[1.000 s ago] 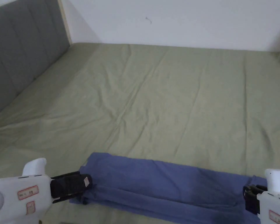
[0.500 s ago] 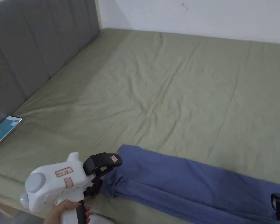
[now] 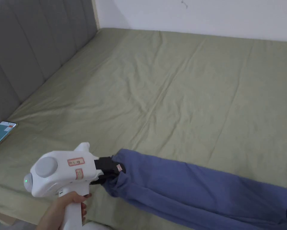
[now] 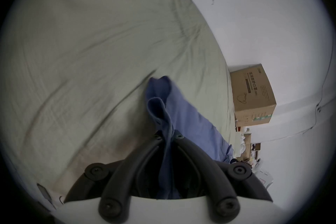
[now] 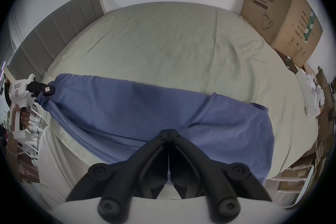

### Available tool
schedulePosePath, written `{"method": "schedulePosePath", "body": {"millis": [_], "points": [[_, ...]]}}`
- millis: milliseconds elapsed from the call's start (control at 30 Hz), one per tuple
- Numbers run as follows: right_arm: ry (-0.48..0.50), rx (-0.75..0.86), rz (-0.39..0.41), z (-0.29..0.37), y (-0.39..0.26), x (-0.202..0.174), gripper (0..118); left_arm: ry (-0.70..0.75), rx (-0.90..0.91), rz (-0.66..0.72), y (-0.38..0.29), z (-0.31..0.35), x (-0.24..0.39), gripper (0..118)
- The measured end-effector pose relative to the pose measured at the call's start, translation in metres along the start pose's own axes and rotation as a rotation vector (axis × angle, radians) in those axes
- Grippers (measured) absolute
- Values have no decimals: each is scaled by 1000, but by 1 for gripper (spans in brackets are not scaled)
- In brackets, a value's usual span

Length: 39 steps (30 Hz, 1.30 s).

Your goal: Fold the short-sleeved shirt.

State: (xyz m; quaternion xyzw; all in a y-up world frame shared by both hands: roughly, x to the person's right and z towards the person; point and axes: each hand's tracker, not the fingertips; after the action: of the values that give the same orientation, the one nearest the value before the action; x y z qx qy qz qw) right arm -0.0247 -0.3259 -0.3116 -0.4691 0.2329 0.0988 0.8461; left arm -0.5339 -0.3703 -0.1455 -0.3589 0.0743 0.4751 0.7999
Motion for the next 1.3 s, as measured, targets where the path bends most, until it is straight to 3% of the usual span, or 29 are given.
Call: {"method": "schedulePosePath", "body": {"millis": [333,467,633,667,733,767,933,967,1000,1033,1067,1133,1300], "points": [[-5,39,-107,21,-20,37,0,-35,-68,-493,-49,-22,199,6],[-21,40,-168,30,-34,57,0,-85,-176,-588,-92,-79,242,6],[-59,44,-228,41,-53,83,0,-22,-346,-697,-149,-156,261,9],[-76,42,-244,43,-56,88,0,-12,-364,-680,-158,-172,258,28],[-93,41,-269,47,-60,96,0,12,-428,-649,-169,-190,252,95],[-96,43,-283,50,-63,99,0,-8,-437,-622,-170,-189,247,114],[-114,49,-314,54,-66,107,0,-67,-376,-588,-143,-155,248,102],[-116,52,-320,53,-66,109,0,-75,-330,-589,-134,-145,248,92],[-113,57,-328,53,-66,110,0,-65,-293,-587,-124,-134,247,75],[-109,61,-336,53,-66,109,0,-61,-265,-585,-117,-127,246,45],[-103,65,-342,54,-65,108,0,-38,-237,-598,-111,-123,243,6],[-92,70,-341,53,-64,106,0,21,-209,-597,-107,-125,235,2],[-64,79,-350,50,-65,104,0,23,-352,-555,-131,-162,210,0]]}}
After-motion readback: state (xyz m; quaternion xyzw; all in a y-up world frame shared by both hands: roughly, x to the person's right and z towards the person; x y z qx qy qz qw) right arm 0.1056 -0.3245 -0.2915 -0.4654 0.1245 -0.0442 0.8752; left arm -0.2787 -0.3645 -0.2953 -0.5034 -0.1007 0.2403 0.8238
